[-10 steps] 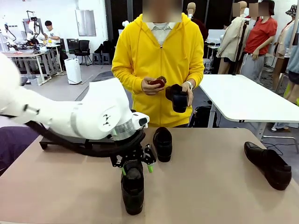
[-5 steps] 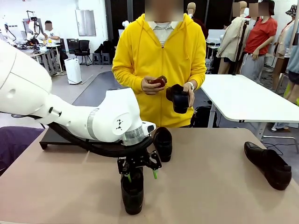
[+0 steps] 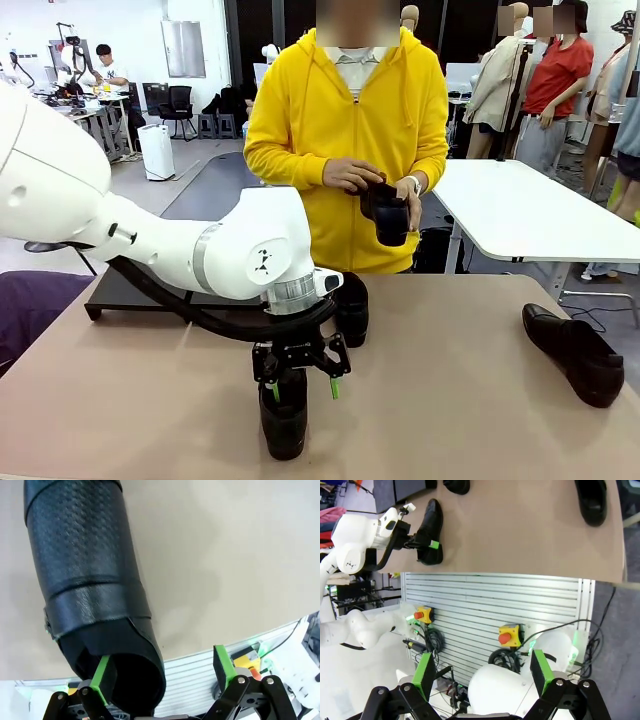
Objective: Organize the shoes by placing them on the stand.
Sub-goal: Place the Shoe from the middle of the table onto the Shoes Stand.
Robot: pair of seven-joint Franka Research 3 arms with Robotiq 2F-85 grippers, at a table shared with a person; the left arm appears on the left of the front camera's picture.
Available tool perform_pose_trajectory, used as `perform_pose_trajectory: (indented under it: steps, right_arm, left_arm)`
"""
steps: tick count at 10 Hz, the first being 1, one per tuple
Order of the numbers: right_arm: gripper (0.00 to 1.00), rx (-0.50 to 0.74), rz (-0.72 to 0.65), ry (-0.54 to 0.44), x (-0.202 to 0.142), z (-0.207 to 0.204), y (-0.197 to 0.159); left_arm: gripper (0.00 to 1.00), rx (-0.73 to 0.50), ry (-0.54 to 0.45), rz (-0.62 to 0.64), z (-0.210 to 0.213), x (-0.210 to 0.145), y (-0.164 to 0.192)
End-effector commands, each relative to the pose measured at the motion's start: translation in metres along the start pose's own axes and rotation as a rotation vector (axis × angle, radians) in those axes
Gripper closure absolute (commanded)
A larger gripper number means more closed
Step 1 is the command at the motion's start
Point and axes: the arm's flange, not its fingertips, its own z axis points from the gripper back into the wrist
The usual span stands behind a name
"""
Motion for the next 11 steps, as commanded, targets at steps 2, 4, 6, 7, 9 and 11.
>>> perform_pose_trajectory:
  steps: [2,4,6,7,9,11]
  right_arm:
    - [0.0,0.015,0.022,0.005,0.0,0.005,0.002]
    - [0.0,0.015,0.022,0.005,0.0,0.005,0.002]
    - [0.0,0.015,0.022,0.005,0.0,0.005,0.002]
    - [0.0,0.015,0.022,0.005,0.0,0.005,0.002]
    - [0.0,0.015,0.022,0.005,0.0,0.005,0.002]
    - [0.0,0.015,0.022,0.005,0.0,0.005,0.002]
  left_arm:
    - [0.0,-0.01,-0.016,-0.007,0.0,0.003,0.004]
    - [1.0,0.042,-0.064,0.019,-0.005,0.008,0.0]
    - [1.0,0.045,-0.009,-0.002,-0.008,0.008,-0.002]
    - [1.0,0.048,0.002,-0.002,-0.01,0.009,-0.003]
    - [1.0,0.062,0.019,0.007,-0.01,0.008,-0.004]
    - [1.0,0.072,0.028,0.01,-0.011,0.008,-0.004]
